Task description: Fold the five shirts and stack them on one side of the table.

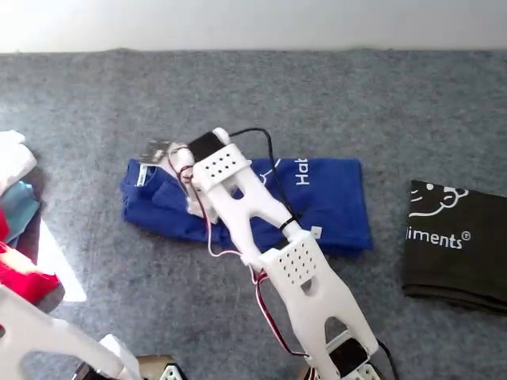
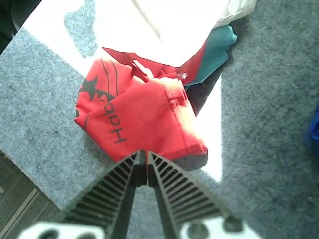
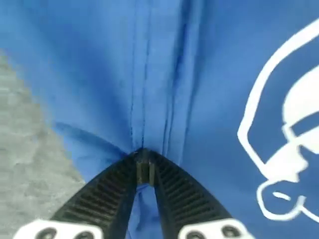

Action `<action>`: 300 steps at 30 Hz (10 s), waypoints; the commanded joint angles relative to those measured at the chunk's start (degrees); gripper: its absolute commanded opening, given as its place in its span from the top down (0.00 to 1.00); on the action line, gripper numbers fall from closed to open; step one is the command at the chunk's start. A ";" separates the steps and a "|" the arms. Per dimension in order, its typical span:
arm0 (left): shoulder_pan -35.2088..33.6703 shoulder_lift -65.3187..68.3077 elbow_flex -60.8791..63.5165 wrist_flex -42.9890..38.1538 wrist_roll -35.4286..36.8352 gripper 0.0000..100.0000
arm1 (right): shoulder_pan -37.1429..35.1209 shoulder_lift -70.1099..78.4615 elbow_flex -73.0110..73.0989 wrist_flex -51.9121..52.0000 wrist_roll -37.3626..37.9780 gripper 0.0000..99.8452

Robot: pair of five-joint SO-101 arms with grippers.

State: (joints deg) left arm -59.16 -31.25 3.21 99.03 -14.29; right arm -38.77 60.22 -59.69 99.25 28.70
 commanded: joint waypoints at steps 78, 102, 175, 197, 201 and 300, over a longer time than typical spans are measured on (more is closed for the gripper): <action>0.44 0.53 -0.13 0.53 -0.79 0.98 | 27.56 -45.58 30.24 3.38 -17.85 0.99; 8.00 4.92 -0.22 0.88 -0.53 0.98 | 34.77 -26.59 40.70 -14.20 -26.29 0.73; 14.95 4.48 6.64 -1.14 6.95 0.98 | 0.31 -34.33 33.67 -28.53 -1.49 0.99; 14.95 4.48 6.90 -0.97 6.95 0.98 | 10.07 -19.82 5.01 2.51 0.53 0.99; 14.95 4.48 6.81 -1.05 6.95 0.98 | 13.05 -20.26 6.07 3.65 3.25 0.99; 14.95 4.66 8.22 -1.85 6.95 0.98 | 3.38 -12.26 -14.33 3.91 -3.96 0.99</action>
State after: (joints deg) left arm -44.75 -26.15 11.82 98.15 -7.78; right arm -37.27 56.18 -82.64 100.48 25.45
